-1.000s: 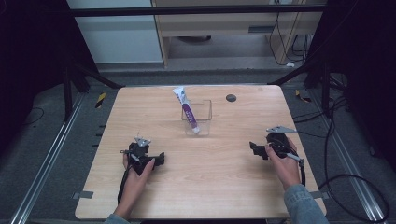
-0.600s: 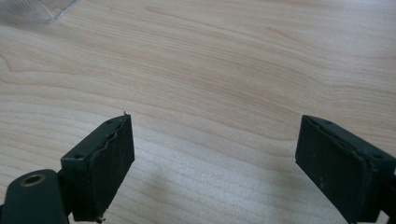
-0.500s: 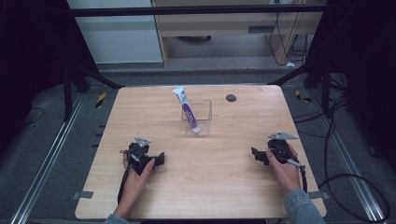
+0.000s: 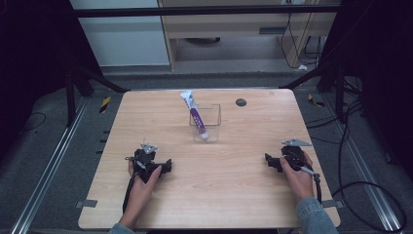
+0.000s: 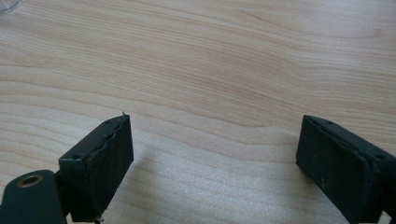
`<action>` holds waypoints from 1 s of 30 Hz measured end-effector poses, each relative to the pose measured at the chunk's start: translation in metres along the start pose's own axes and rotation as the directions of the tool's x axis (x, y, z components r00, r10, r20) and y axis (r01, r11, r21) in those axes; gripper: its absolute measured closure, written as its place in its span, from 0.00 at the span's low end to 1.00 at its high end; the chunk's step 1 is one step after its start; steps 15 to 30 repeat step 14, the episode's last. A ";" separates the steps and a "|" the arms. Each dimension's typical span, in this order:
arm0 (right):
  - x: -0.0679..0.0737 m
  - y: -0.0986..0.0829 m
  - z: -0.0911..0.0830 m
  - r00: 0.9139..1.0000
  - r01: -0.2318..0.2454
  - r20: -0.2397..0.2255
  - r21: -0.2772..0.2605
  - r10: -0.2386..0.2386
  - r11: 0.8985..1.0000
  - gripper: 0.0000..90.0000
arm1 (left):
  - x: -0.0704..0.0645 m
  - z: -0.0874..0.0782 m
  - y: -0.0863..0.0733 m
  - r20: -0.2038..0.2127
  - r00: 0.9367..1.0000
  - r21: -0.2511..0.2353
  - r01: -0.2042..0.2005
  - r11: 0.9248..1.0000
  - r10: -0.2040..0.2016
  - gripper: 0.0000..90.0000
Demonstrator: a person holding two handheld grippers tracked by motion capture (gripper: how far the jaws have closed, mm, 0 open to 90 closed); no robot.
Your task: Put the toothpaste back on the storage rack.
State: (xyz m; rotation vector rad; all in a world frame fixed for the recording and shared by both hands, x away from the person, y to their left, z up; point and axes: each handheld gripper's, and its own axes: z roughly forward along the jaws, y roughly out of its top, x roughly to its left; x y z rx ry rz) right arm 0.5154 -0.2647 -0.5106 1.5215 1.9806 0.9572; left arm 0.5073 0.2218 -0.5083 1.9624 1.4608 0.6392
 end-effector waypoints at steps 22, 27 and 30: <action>0.010 0.002 0.006 0.998 0.015 0.064 0.045 -0.018 0.999 0.02 | 0.000 0.000 0.000 0.002 1.000 0.000 -0.001 1.000 0.001 0.00; 0.010 0.002 0.006 0.998 0.015 0.064 0.045 -0.018 0.999 0.02 | 0.000 0.000 0.000 0.002 1.000 0.000 -0.001 1.000 0.001 0.00; 0.010 0.002 0.006 0.998 0.015 0.064 0.045 -0.018 0.999 0.02 | 0.000 0.000 0.000 0.002 1.000 0.000 -0.001 1.000 0.001 0.00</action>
